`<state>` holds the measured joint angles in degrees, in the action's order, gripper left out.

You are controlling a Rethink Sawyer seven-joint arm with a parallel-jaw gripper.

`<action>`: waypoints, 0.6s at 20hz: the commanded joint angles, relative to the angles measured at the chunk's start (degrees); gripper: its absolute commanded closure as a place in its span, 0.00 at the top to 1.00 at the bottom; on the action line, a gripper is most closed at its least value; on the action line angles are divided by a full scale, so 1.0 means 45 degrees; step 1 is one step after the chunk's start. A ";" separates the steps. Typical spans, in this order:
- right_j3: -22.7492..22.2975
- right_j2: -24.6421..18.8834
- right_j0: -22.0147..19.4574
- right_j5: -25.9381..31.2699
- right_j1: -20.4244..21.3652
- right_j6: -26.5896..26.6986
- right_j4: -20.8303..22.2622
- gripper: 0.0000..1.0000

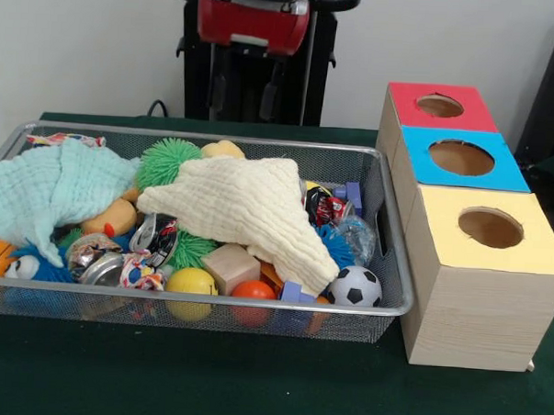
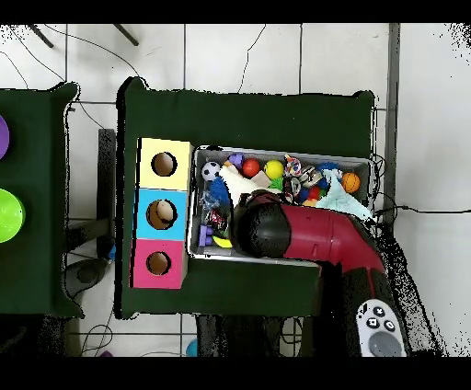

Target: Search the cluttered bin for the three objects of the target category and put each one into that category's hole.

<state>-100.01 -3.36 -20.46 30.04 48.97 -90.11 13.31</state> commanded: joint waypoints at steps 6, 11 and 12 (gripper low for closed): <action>0.2888 -0.2329 -0.1268 0.2176 -0.1987 0.2865 0.1309 1.00; 0.4210 -0.2947 -0.1628 0.2988 -0.2791 0.3423 0.1661 1.00; 0.4490 -0.2988 -0.1600 0.3042 -0.2971 0.3384 0.1775 1.00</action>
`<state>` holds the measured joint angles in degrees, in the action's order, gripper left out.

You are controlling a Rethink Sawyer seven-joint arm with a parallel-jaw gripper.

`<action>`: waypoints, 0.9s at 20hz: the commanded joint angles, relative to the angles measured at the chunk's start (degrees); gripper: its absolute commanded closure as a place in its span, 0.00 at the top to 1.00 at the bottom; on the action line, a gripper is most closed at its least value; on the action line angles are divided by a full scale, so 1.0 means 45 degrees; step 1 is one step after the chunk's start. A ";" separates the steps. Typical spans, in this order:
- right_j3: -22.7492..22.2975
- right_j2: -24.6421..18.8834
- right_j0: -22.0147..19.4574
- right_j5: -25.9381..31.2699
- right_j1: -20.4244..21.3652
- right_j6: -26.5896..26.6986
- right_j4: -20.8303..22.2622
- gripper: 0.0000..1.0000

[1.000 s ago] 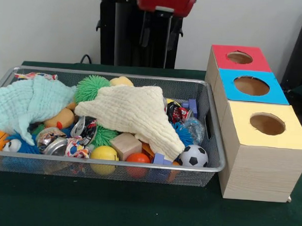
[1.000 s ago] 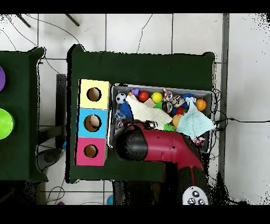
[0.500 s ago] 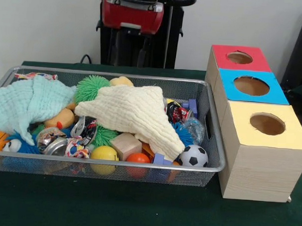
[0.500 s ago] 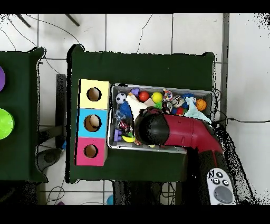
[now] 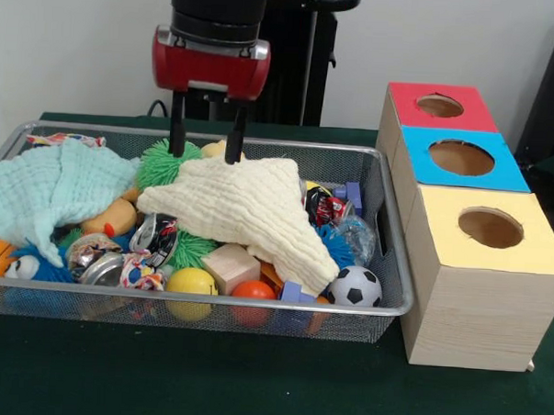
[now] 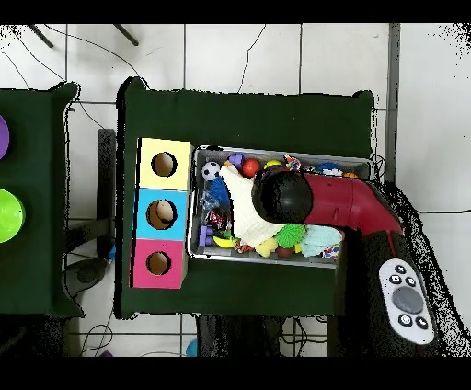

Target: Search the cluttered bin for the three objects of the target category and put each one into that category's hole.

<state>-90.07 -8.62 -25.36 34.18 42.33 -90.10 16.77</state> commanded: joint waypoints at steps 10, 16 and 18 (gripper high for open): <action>0.3823 -0.2362 -0.0663 0.2223 -0.2758 0.3874 0.2303 1.00; 0.4320 -0.2191 -0.0514 0.2728 -0.3267 0.3919 0.3049 1.00; 0.4374 -0.2040 -0.0452 0.2846 -0.3385 0.3822 0.3275 1.00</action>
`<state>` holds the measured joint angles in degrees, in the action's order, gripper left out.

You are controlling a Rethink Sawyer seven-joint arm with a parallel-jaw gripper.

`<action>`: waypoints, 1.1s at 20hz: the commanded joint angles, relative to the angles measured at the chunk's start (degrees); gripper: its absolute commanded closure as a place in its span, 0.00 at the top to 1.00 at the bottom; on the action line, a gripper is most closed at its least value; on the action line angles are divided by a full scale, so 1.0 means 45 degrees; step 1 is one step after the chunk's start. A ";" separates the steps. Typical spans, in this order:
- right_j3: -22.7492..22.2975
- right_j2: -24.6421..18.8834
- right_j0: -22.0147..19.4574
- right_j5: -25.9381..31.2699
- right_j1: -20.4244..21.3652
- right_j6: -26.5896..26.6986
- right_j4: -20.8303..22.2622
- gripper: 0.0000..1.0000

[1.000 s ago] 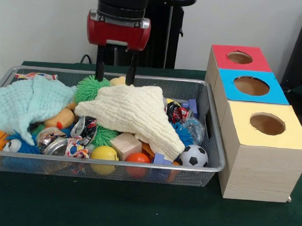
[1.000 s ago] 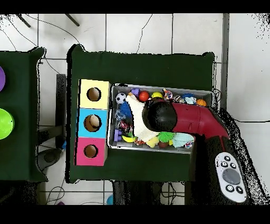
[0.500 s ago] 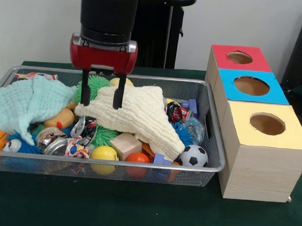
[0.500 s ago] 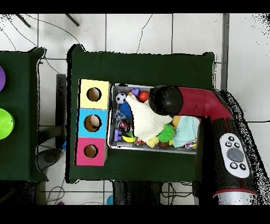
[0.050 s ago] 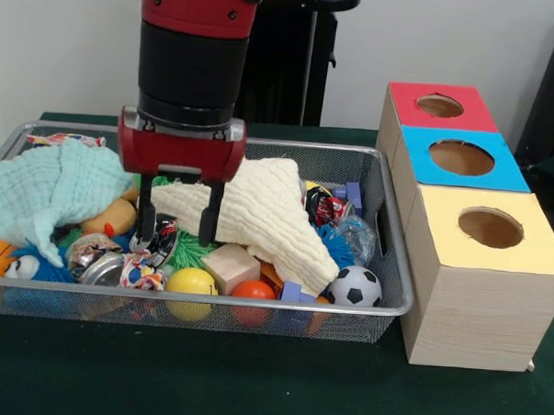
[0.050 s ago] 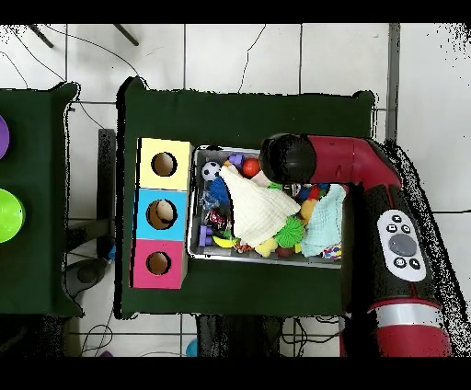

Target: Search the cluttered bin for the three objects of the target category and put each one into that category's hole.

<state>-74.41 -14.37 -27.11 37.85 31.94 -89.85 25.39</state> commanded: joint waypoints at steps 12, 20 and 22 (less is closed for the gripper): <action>0.1064 -0.0460 -0.0086 0.2420 -0.1530 0.3106 0.2057 1.00; 0.1208 -0.0572 -0.0217 0.2435 -0.1790 0.3222 0.2390 1.00; 0.1164 -0.0613 -0.0278 0.2420 -0.1863 0.3285 0.2440 1.00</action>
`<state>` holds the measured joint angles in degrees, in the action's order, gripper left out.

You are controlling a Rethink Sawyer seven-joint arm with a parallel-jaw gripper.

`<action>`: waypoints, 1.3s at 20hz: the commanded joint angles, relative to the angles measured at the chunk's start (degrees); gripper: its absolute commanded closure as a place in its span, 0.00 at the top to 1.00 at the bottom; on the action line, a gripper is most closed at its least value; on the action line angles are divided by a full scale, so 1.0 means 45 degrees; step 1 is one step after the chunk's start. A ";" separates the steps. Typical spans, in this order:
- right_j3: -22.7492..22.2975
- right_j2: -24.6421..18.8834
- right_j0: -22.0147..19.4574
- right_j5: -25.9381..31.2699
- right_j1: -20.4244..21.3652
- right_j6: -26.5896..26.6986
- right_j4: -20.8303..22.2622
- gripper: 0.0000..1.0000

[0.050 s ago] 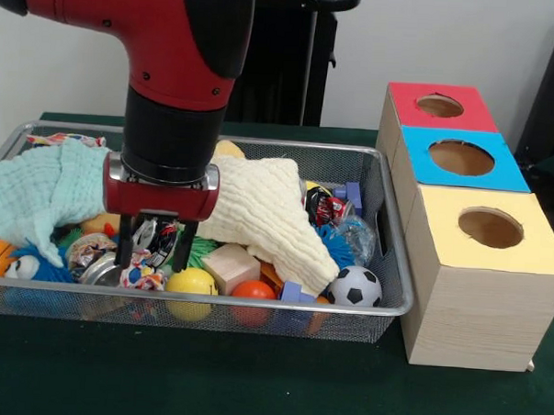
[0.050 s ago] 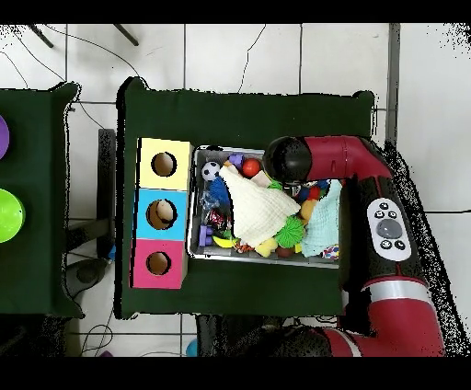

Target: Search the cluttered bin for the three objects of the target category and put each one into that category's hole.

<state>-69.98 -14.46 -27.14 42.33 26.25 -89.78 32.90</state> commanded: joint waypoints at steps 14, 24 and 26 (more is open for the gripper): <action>0.0502 -0.0793 -0.0433 0.1624 -0.1481 0.3617 0.1038 1.00; 0.0690 -0.0641 -0.0312 0.2256 -0.1767 0.3930 0.1127 1.00; 0.0899 -0.0538 -0.0183 0.2523 -0.1830 0.3999 0.1233 1.00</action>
<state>-67.04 -14.49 -27.87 44.56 21.39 -89.77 34.75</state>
